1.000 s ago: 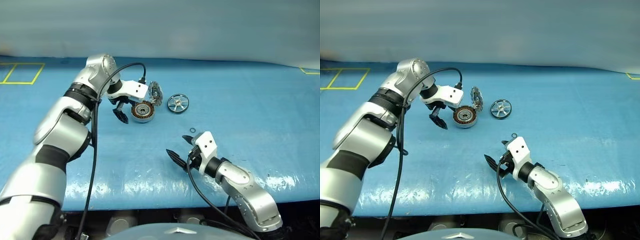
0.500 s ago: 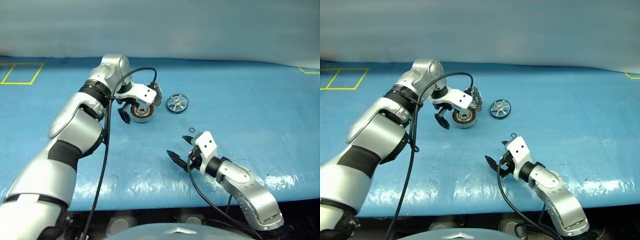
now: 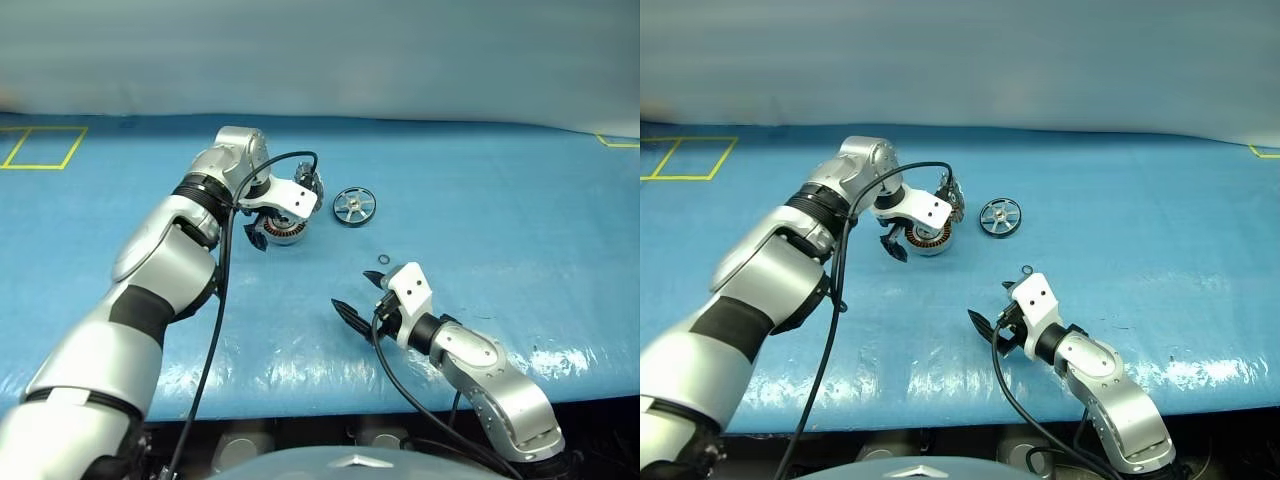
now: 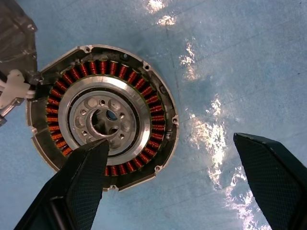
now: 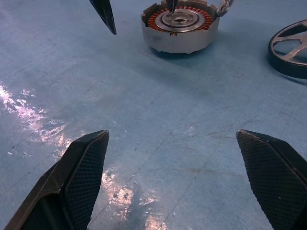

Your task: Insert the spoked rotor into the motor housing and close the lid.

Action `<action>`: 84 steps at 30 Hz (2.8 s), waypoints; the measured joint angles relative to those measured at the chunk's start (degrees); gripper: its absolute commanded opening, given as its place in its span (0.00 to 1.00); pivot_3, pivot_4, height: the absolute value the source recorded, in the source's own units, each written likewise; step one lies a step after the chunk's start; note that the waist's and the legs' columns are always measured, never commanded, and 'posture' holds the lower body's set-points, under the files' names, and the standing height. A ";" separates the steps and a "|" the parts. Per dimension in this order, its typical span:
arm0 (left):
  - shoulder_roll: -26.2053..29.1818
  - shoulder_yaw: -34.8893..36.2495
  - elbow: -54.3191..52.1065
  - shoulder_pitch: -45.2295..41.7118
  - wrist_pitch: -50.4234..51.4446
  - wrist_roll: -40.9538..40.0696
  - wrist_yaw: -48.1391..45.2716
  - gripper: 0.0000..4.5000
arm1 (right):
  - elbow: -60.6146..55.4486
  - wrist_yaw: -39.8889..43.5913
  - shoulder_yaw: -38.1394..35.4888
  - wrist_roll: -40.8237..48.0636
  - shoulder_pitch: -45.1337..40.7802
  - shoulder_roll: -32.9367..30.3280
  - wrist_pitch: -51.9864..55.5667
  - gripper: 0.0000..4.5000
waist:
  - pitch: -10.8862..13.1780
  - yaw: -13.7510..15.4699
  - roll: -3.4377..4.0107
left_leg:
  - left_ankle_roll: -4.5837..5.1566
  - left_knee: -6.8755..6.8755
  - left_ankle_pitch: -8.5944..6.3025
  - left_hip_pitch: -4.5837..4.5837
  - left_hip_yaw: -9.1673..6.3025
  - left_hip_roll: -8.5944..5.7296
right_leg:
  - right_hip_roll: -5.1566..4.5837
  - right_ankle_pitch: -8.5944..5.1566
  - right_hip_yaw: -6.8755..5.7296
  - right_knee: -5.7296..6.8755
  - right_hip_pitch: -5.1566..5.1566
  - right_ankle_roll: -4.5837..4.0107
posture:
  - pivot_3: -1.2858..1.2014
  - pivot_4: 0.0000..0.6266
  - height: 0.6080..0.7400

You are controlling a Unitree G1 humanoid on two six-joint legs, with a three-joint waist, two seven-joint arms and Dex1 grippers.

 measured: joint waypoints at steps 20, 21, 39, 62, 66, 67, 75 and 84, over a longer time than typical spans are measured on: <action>-3.49 0.03 4.19 1.40 -0.45 2.81 8.01 1.00 | 0.00 -1.49 0.10 -0.14 0.99 1.03 -0.37 1.00 | 0.01 0.00 -0.01 | 0.02 0.56 -0.01 -0.01 0.01 0.00 | -0.01 0.00 0.05 0.54 -0.01 0.01 | 0.52 0.24 1.00; -3.56 0.03 4.41 1.48 -0.51 2.95 9.03 1.00 | 0.00 -1.54 0.10 -0.15 0.99 1.08 -0.39 1.00 | 0.00 0.00 -0.01 | 0.02 0.63 -0.02 -0.01 0.00 0.01 | -0.01 0.00 0.05 0.62 -0.01 0.01 | 0.52 0.24 1.00; -3.05 0.99 2.54 2.59 -1.72 3.57 7.43 0.47 | 0.33 -1.68 0.20 -0.96 0.64 2.39 -0.73 1.00 | -0.01 -0.06 0.01 | 0.05 0.83 -0.03 0.03 0.08 0.07 | -0.02 0.07 0.16 0.69 0.05 0.13 | 0.52 0.24 1.00; 10.29 8.09 -58.01 33.71 24.49 0.60 -1.60 0.47 | 4.88 0.78 1.33 -1.19 -2.54 3.49 -0.94 1.00 | -0.48 0.23 0.75 | 0.09 0.74 -0.06 0.47 0.13 0.22 | -0.02 0.06 0.51 0.69 0.27 0.10 | 0.52 0.24 1.00; 10.31 8.59 -67.09 39.02 31.21 1.70 -0.13 0.47 | 5.00 0.79 1.47 -1.20 -2.39 4.09 -0.99 1.00 | -0.59 0.34 0.90 | 0.09 0.73 -0.06 0.49 0.15 0.22 | -0.02 0.05 0.53 0.68 0.28 0.09 | 0.52 0.24 1.00; 10.37 8.50 -68.66 39.91 32.35 1.81 0.05 0.47 | 5.00 0.80 1.51 -1.20 -2.36 4.22 -1.00 1.00 | -0.59 0.43 0.91 | 0.09 0.73 -0.06 0.49 0.14 0.22 | -0.02 0.05 0.53 0.68 0.28 0.08 | 0.52 0.24 1.00; 11.28 6.58 -77.63 43.76 39.90 2.66 0.62 0.47 | 5.17 1.16 1.60 -1.22 -2.05 4.47 -1.78 1.00 | -0.59 0.64 0.91 | 0.09 0.70 -0.07 0.49 0.14 0.22 | -0.02 -0.06 0.54 0.67 0.27 -0.10 | 0.52 0.24 1.00; 13.09 4.50 -85.46 46.79 44.90 2.58 0.63 0.47 | 5.36 1.24 1.59 -1.20 -1.58 4.50 -2.14 1.00 | -0.58 0.63 0.90 | 0.08 0.62 -0.07 0.48 0.15 0.25 | -0.02 -0.18 0.55 0.65 0.22 -0.30 | 0.52 0.24 1.00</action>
